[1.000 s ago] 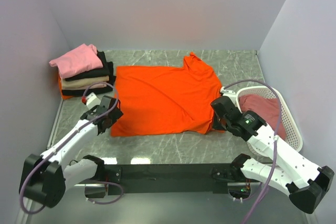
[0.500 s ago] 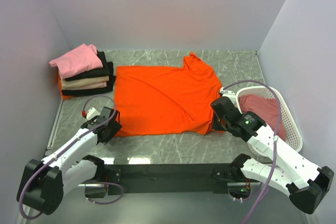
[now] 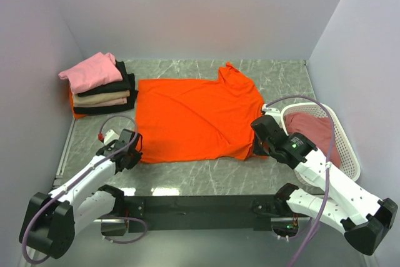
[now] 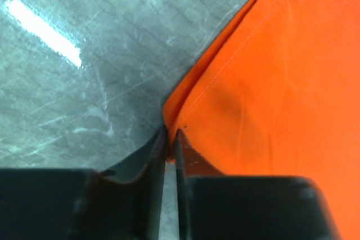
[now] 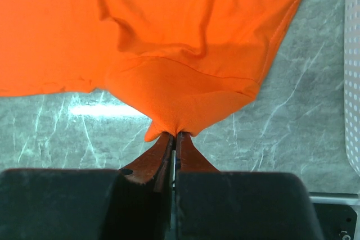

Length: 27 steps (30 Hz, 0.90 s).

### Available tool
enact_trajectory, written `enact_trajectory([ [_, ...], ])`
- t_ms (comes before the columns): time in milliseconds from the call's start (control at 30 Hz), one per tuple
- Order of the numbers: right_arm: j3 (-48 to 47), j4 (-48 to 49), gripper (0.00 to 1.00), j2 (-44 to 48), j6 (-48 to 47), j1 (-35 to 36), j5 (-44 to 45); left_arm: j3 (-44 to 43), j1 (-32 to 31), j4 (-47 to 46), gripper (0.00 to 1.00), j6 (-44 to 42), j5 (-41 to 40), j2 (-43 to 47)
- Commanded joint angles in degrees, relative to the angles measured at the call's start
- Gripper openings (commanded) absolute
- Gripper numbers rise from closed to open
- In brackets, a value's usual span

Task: Fold and stack the t-shirts
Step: Fold the tshirt

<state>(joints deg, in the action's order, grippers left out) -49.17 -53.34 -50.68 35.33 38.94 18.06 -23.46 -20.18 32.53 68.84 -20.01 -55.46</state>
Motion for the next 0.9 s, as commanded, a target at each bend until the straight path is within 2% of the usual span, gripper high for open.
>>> enact_trajectory([
  [0,-0.1,0.1,0.00,0.9,0.9,-0.4,2.6,0.1,-0.2,1.9,0.09,0.2,1.0,2.4],
  [100,-0.6,-1.1,0.00,1.3,1.3,-0.4,3.2,-1.3,-0.2,3.5,0.01,-0.8,1.1,4.1],
  [400,-2.3,-3.9,0.00,1.5,2.5,-0.4,3.7,-5.1,-0.3,5.8,0.00,-2.4,5.0,8.5],
  [867,-2.1,-4.1,0.00,1.2,3.1,-0.4,1.9,-12.7,0.1,12.9,0.00,-2.1,2.5,14.4],
])
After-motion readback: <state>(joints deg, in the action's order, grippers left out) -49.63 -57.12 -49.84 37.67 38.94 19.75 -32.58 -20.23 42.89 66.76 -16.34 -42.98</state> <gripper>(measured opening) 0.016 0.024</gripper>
